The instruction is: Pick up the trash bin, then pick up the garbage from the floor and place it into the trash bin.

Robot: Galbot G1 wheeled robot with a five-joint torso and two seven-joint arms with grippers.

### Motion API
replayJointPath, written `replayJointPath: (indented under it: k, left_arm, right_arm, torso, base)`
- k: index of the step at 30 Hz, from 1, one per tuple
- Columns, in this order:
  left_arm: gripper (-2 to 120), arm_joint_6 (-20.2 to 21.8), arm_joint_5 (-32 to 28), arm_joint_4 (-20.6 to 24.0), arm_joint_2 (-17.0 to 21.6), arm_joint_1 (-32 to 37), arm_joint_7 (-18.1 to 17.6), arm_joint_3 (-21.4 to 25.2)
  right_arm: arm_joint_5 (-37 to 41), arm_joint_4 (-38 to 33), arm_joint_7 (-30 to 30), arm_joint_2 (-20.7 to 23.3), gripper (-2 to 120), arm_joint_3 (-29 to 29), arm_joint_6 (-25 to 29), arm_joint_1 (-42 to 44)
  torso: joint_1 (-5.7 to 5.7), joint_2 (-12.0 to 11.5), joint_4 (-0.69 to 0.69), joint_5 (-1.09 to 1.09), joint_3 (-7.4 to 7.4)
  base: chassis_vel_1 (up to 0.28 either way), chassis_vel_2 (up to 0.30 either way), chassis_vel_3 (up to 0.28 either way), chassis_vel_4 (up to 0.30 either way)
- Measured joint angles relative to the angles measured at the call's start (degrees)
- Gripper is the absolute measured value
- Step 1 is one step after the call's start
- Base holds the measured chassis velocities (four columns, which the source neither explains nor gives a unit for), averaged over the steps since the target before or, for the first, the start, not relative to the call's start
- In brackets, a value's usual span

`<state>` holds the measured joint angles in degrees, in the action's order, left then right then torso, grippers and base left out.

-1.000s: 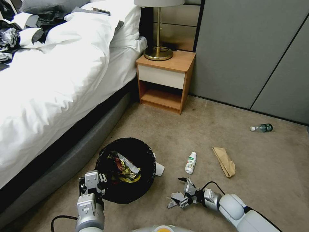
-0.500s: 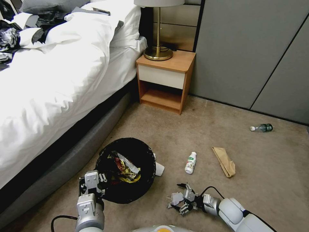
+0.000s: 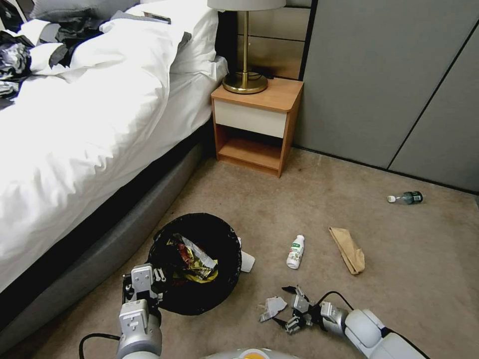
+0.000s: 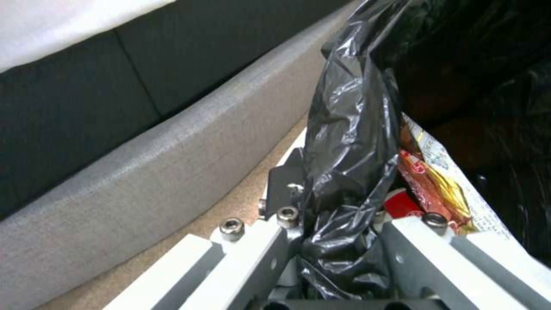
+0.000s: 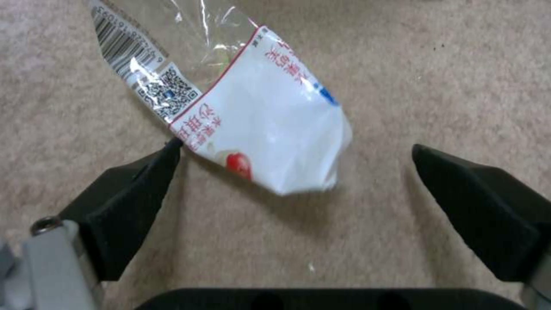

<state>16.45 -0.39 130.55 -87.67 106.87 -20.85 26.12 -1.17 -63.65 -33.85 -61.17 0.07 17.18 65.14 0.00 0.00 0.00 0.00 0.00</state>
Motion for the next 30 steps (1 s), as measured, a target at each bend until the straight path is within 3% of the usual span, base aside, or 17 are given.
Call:
replayJointPath:
  k: [9,15,18,30]
  left_arm:
    - [1,0.0,0.0,0.0,0.0,0.0,0.0,0.0]
    - [1,0.0,0.0,0.0,0.0,0.0,0.0,0.0]
    - [1,0.0,0.0,0.0,0.0,0.0,0.0,0.0]
    - [1,0.0,0.0,0.0,0.0,0.0,0.0,0.0]
  right_arm:
    - [0.4,-0.7,-0.1,0.0,75,-0.8,0.1,-0.8]
    - [0.4,-1.9,-0.1,0.3,48,-1.0,0.3,-0.5]
    - [0.4,-2.7,-0.1,0.7,43,-1.0,0.3,0.0]
    - [0.4,-5.4,-0.2,1.6,84,-0.8,0.3,1.6]
  torso:
    - [0.00,0.0,0.00,0.00,0.00]
    - [0.00,0.0,0.00,0.00,0.00]
    - [0.00,0.0,0.00,0.00,0.00]
    - [0.00,0.0,0.00,0.00,0.00]
  base:
    - [0.000,0.000,0.000,0.000]
    - [0.000,0.000,0.000,0.000]
    - [0.000,0.000,0.000,0.000]
    - [0.000,0.000,0.000,0.000]
